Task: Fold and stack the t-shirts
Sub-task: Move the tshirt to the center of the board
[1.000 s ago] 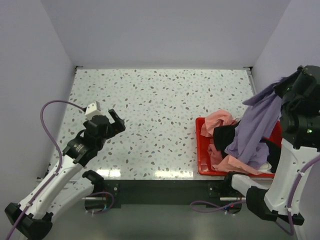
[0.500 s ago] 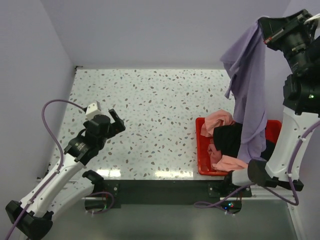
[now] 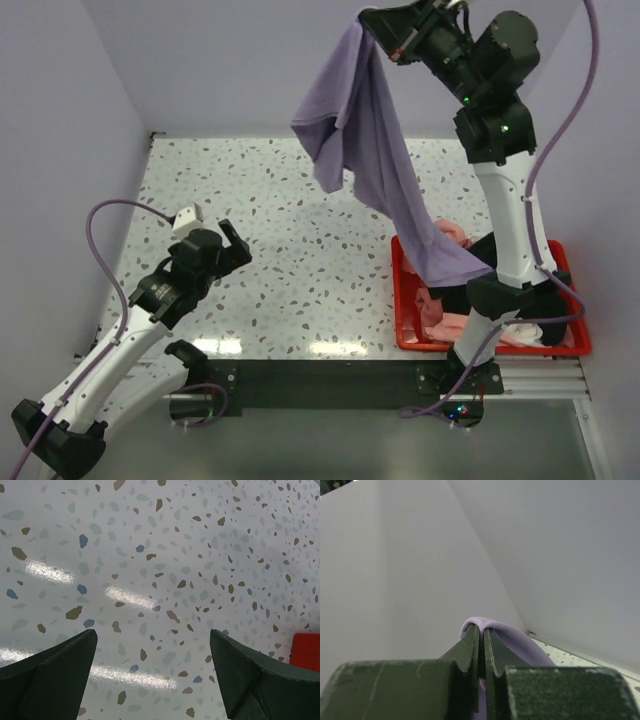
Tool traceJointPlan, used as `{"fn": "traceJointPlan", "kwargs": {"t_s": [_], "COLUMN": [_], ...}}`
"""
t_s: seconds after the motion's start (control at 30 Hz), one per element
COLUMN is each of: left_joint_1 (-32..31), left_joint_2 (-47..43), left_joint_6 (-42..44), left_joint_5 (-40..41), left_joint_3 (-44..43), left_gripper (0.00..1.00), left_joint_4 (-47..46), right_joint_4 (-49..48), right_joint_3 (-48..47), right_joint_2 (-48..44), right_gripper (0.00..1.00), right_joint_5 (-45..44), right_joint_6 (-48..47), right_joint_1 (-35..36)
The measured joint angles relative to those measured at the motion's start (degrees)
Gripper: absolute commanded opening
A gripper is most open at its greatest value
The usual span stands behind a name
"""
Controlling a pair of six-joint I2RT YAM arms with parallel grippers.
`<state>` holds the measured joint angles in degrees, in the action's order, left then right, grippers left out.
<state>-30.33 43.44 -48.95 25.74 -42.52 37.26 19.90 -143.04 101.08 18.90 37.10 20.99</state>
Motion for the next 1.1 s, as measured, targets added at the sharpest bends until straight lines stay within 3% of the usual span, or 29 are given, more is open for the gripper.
{"fn": "traceJointPlan", "kwargs": {"t_s": [0.37, 0.6, 0.7, 0.97, 1.1], "left_joint_1": [0.00, 0.00, 0.00, 0.00, 0.00], "left_joint_2": [-5.31, -10.80, -12.39, -8.00, -2.21], "left_joint_6": [-1.64, -3.21, -4.46, -6.58, -7.06], "left_joint_5": [0.07, 0.81, 1.36, 1.36, 1.27], "left_joint_3": [-3.17, -6.45, -6.84, -6.62, -5.62], "left_gripper": [1.00, 1.00, 1.00, 1.00, 1.00], "left_joint_4": [7.65, 13.53, 14.84, 14.78, 12.28], "right_joint_4": [-6.36, -9.97, -12.92, -14.49, -11.43], "right_joint_3": [-1.40, 3.23, 13.53, 55.98, 65.22], "right_joint_2": [14.08, 17.66, 14.29, -2.86, -5.57], "right_gripper": [0.00, 0.00, 0.00, 0.00, 0.00], "right_joint_5": [-4.44, -4.55, -4.59, -7.26, -8.55], "right_joint_6": [-2.84, -1.90, -2.01, -2.95, -5.38], "right_joint_1": [16.72, 21.66, 21.57, 15.58, 8.20]}}
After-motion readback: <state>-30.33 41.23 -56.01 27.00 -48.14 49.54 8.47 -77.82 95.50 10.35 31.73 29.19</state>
